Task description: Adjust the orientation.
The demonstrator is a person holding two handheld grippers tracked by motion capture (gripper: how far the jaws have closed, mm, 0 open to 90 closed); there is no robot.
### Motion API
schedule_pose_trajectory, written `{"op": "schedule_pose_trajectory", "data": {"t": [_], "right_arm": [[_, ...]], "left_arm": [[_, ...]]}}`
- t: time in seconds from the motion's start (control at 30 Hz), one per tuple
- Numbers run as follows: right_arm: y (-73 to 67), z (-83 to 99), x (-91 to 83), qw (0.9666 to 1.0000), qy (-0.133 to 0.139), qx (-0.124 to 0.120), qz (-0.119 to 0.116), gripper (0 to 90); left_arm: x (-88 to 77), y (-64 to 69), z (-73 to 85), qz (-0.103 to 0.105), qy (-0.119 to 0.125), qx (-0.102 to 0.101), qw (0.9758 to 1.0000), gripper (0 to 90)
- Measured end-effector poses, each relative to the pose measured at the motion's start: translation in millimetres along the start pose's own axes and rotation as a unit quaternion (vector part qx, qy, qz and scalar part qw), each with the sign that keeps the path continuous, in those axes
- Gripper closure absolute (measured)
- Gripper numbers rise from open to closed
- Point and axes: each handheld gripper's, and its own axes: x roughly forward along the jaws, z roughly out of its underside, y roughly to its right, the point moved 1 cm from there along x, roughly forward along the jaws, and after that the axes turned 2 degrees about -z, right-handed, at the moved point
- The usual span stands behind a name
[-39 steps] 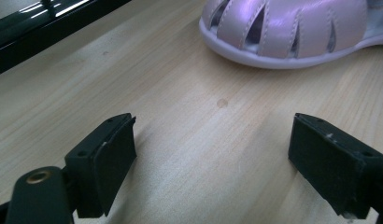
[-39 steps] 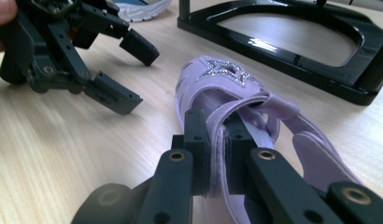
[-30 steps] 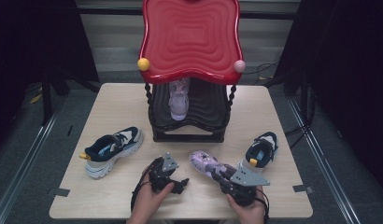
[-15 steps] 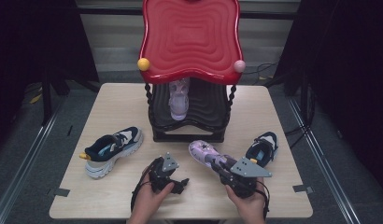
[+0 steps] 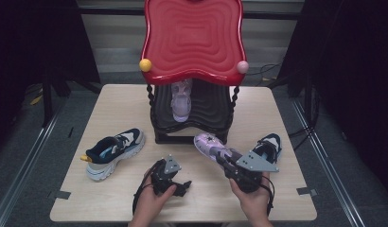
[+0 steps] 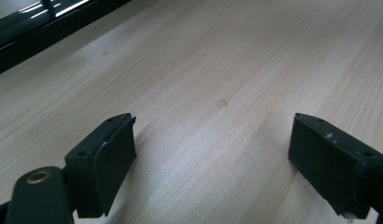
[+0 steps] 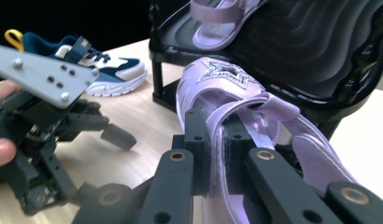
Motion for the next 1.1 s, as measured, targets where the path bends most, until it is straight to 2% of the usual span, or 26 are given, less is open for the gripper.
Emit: {"op": "schedule_pose_trajectory", "data": {"t": [0.37,0.67,0.87,1.1], "right_arm": [[4.5,-15.2,3.3,0.9997,0.006,-0.016,0.019,83.6],[9.5,-23.8,4.4,0.9991,0.02,-0.01,0.035,83.8],[7.2,-30.0,8.4,0.9978,0.037,-0.016,0.053,83.8],[5.3,-37.2,17.8,0.9969,0.038,-0.022,0.066,83.8]], "left_arm": [[0.0,0.0,0.0,-0.001,0.0,0.0,1.0,14.4],[0.0,0.0,0.0,-0.001,0.0,0.0,1.0,14.4],[0.0,0.0,0.0,-0.001,0.0,0.0,1.0,14.4],[0.1,0.1,0.0,0.0,0.001,-0.001,1.0,14.4]]}}
